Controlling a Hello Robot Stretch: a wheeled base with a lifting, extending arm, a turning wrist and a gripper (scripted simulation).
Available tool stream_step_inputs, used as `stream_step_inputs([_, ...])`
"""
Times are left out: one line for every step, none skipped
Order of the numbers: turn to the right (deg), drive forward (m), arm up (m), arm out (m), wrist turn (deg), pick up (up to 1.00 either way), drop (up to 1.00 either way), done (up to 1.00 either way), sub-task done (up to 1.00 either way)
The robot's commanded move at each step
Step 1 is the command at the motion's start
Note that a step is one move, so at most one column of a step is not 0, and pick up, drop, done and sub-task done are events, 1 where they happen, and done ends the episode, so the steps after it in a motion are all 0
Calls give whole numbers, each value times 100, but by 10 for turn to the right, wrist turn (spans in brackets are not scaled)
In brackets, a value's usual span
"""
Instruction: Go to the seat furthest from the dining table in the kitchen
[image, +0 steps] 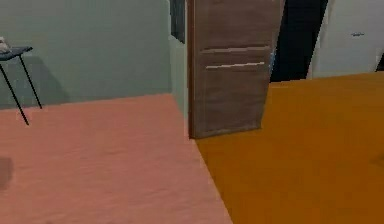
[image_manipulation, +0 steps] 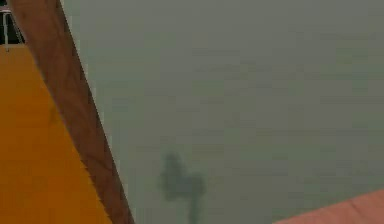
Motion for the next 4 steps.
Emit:
stream_step_inputs([0,80,0,0,0,0,0,0,0])
stream_step_inputs([450,0,0,0,0,0,0,0,0])
stream_step_inputs([270,0,0,0,0,0,0,0,0])
stream_step_inputs([0,100,0,0,0,0,0,0,0])
